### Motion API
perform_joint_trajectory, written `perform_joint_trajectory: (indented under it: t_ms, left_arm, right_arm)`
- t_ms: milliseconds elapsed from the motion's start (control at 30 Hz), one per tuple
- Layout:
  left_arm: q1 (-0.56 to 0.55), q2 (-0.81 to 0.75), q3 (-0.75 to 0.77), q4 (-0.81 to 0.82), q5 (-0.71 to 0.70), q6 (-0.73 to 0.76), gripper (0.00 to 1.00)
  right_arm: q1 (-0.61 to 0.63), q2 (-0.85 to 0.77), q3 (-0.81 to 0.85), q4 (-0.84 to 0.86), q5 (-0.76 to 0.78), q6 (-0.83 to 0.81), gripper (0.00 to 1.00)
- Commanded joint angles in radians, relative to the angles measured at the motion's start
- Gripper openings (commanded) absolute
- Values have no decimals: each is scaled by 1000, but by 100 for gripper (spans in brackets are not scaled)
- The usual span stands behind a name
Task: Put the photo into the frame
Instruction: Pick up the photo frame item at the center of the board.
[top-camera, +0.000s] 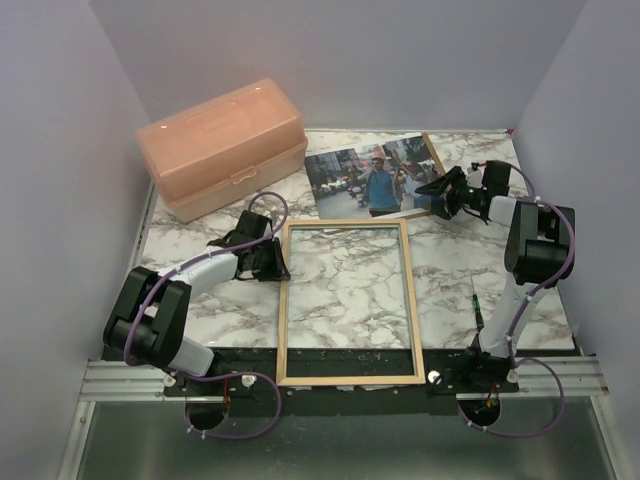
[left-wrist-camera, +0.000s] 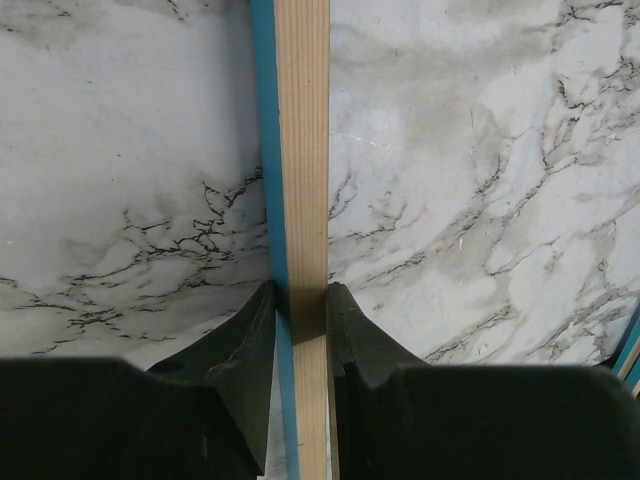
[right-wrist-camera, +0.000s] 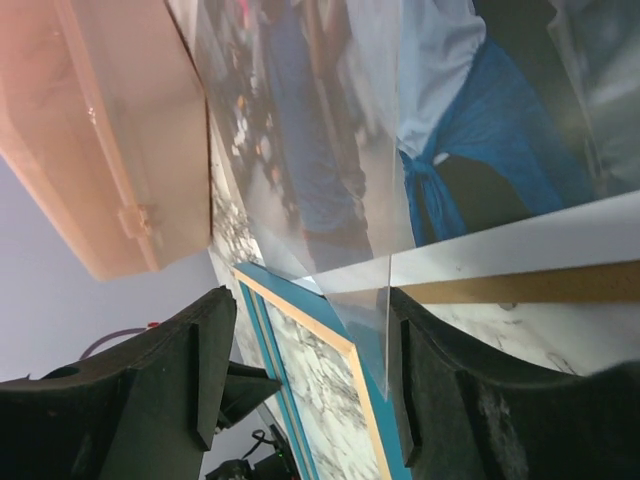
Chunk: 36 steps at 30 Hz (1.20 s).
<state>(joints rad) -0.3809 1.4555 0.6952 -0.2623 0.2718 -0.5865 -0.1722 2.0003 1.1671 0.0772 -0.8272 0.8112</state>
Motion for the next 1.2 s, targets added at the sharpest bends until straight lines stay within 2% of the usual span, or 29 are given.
perform_joint_trajectory:
  t_ms: [0, 133, 300, 367, 767, 1167]
  left_arm:
    - [-7, 16, -6, 21, 106, -20, 0]
    - [-10, 25, -2, 24, 106, -24, 0]
    - [-12, 40, 7, 29, 103, -41, 0]
    - [-12, 49, 9, 34, 101, -54, 0]
    - [-15, 94, 55, 61, 72, -157, 0]
    - [-24, 91, 91, 61, 40, -237, 0]
  right_arm:
    - [-3, 50, 23, 98, -36, 62, 63]
    - [-3, 83, 13, 163, -47, 113, 48]
    - [-3, 72, 2, 181, -48, 136, 12]
    - [-3, 48, -4, 168, -46, 135, 2]
    - [-3, -295, -136, -23, 38, 79, 1]
    - [-2, -838, -478, -237, 125, 114, 1]
